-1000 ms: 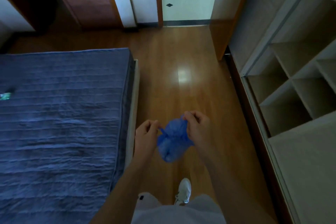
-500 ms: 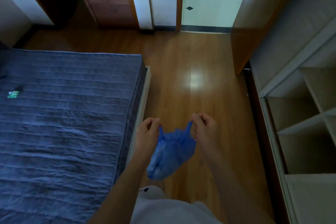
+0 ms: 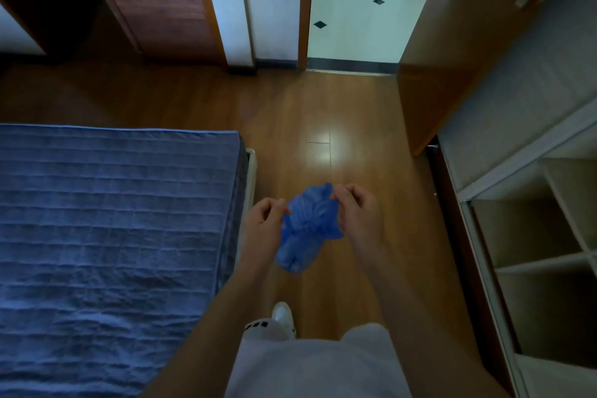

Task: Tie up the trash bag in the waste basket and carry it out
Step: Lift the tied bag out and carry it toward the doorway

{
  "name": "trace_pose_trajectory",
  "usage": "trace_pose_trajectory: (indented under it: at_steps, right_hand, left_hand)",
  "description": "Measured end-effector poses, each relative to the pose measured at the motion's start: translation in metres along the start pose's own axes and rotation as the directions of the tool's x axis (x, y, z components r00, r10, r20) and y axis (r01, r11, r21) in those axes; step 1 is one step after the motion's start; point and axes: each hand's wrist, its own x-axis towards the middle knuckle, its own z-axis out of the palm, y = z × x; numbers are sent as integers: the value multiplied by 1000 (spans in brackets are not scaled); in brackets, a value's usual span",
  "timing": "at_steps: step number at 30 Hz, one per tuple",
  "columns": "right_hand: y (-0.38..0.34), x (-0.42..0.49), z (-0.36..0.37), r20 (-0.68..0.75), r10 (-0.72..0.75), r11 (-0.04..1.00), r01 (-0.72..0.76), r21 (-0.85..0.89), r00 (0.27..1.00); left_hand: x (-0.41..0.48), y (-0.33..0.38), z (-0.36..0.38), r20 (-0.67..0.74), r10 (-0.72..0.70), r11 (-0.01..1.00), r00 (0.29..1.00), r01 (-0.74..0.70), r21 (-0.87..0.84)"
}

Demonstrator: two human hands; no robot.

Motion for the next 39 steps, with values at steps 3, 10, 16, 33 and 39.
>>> trace_pose_trajectory:
  at_steps: [3, 10, 16, 33, 39]
  right_hand:
    - [-5, 30, 13, 0, 6, 1000, -6, 16, 1000]
    - [-13, 110, 27, -3, 9, 999, -8, 32, 1000]
    - [-29, 200, 33, 39, 18, 999, -19, 37, 999]
    - [-114, 485, 27, 103, -78, 994, 69, 80, 992]
    - [-119, 550, 47, 115, -41, 997, 33, 74, 992]
  left_hand:
    - [40, 5, -2, -7, -31, 1000, 1000, 31, -2]
    - [122, 21, 14, -12, -17, 1000, 1000, 17, -3]
    - [200, 35, 49, -22, -22, 999, 1000, 23, 38]
    - [434, 128, 170, -222, 29, 993, 975, -2, 120]
    - [491, 134, 176, -281, -31, 998, 959, 46, 48]
